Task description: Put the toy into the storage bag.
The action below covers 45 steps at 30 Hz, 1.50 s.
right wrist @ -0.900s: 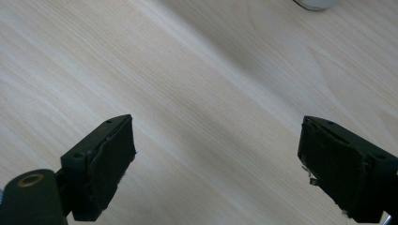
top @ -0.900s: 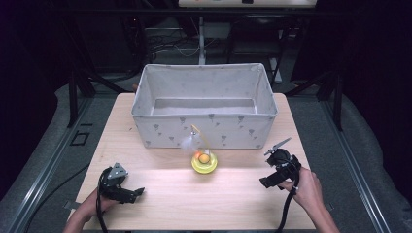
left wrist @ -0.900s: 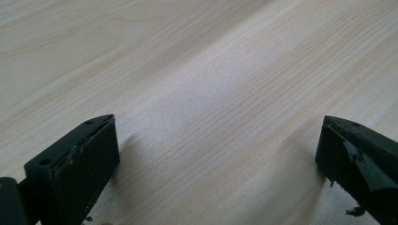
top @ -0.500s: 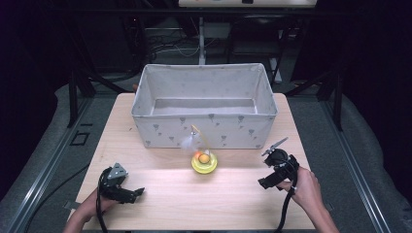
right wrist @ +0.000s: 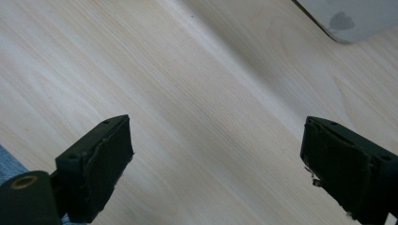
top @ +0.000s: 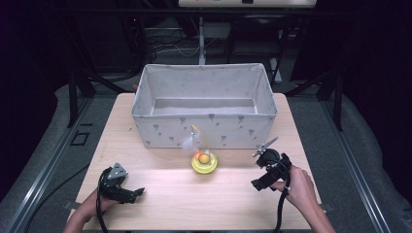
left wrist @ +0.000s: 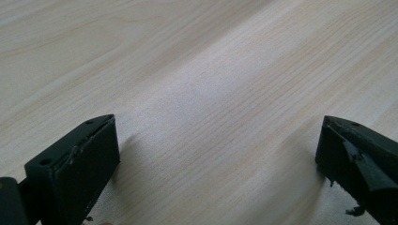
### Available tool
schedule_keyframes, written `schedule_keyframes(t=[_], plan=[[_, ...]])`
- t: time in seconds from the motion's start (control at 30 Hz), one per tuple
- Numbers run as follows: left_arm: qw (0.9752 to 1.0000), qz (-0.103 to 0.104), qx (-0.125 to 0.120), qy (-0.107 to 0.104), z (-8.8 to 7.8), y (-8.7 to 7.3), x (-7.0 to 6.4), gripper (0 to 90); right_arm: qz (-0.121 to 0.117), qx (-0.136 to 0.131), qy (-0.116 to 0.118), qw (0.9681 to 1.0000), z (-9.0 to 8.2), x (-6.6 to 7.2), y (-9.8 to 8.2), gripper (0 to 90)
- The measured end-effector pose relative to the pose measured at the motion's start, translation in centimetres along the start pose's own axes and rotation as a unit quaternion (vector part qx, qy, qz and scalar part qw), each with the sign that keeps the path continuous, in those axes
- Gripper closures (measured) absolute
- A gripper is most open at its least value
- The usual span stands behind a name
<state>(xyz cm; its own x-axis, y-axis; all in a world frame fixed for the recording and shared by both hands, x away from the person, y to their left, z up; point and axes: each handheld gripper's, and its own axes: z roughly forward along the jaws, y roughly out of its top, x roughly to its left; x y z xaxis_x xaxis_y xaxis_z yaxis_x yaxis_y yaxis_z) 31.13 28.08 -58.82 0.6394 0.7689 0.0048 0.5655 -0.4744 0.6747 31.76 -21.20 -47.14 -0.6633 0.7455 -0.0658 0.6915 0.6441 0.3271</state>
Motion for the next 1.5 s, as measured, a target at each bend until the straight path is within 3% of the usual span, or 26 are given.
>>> schedule_keyframes(t=[0.5,0.97,1.37,1.5], plan=[[1.0000,-0.001,0.000,0.001,0.0,0.0,0.0,0.0,-0.041,-0.012,0.018,0.9989,-1.0,2.4,2.9,7.6],[1.0000,0.000,0.000,0.001,0.0,0.0,0.0,0.0,-0.099,-0.013,0.039,0.9943,-2.1,4.8,7.7,4.6],[1.0000,0.000,-0.001,0.000,0.0,0.0,0.0,0.0,-0.117,-0.003,0.055,0.9916,-1.9,5.6,11.0,4.2],[1.0000,-0.001,-0.001,0.000,0.0,0.0,0.0,0.0,-0.118,-0.008,0.059,0.9912,-1.9,5.6,12.0,11.3]])
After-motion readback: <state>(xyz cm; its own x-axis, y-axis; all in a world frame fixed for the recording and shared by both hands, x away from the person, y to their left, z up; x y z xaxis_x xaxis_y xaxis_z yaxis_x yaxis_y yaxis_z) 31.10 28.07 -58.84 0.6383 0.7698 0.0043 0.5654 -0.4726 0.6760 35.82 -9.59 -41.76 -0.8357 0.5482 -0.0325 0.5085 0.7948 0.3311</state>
